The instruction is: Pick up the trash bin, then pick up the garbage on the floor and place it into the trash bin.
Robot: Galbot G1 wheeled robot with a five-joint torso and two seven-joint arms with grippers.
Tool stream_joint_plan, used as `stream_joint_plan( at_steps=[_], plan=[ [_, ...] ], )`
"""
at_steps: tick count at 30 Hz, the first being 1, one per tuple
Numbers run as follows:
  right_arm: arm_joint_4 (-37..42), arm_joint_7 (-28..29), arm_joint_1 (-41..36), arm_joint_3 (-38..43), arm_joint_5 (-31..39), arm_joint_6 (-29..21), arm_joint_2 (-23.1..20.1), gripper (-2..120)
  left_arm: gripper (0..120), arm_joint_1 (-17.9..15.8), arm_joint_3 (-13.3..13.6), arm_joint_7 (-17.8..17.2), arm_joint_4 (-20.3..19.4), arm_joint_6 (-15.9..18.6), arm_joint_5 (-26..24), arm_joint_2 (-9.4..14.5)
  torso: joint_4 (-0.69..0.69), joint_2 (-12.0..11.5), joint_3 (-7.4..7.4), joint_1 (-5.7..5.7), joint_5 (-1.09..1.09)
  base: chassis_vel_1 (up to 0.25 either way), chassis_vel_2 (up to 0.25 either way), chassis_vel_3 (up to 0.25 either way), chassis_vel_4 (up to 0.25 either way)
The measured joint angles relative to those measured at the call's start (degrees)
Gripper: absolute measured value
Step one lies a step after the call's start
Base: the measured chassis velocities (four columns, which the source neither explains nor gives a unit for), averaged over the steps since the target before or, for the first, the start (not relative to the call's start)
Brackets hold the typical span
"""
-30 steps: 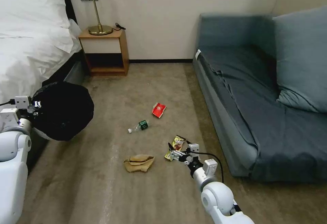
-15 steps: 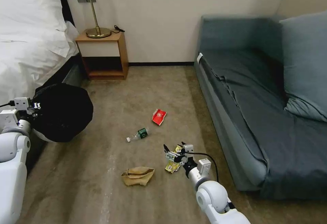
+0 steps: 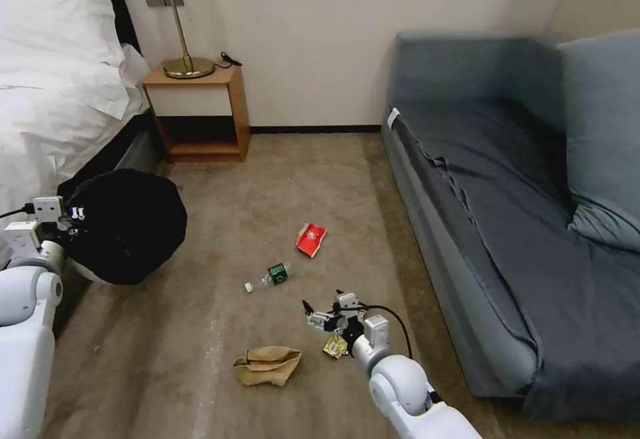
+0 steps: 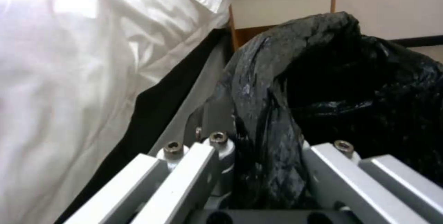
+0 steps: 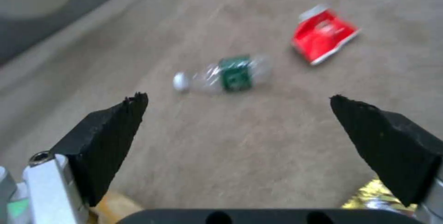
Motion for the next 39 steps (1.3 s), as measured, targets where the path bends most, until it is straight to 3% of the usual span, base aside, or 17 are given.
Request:
stream_joint_plan(
  at_steps=[6, 9, 22, 35, 39],
  plan=[
    [-4.9, -3.6, 4.8, -5.5, -1.3, -2.2, -1.4, 100, 5, 2.0, -0.6, 0.1, -2.8, 0.4, -0.1, -0.6, 0.00, 0.0, 0.00, 0.00, 0.01, 0.000, 0.000, 0.000, 0.000],
    [-10.4, -6.1, 8.7, -10.4, -3.7, -2.4, -2.4, 100, 5, 4.1, -1.0, 0.2, -5.7, 0.8, 0.3, -2.1, 0.02, 0.0, 0.00, 0.00, 0.01, 0.000, 0.000, 0.000, 0.000],
    [-18.5, -10.8, 7.4, -15.2, -14.4, 2.0, -1.9, 100, 5, 9.7, -2.2, 1.0, -10.9, 0.3, 1.8, -6.2, -0.01, 0.0, -0.01, 0.00, 0.00, 0.000, 0.000, 0.000, 0.000],
    [-23.8, -11.8, 7.0, -14.9, -16.1, 5.5, 1.6, 100, 5, 12.6, -3.6, 1.0, -13.5, 0.0, 1.6, -6.6, 0.00, 0.0, -0.01, 0.00, -0.01, 0.000, 0.000, 0.000, 0.000],
    [-28.0, -13.3, 7.5, -13.7, -17.2, 7.2, 3.7, 88, 5, 13.6, -4.1, 1.0, -13.8, -0.1, 1.0, -6.2, 0.01, 0.0, -0.01, 0.00, -0.05, 0.000, 0.000, 0.000, 0.000]
  ],
)
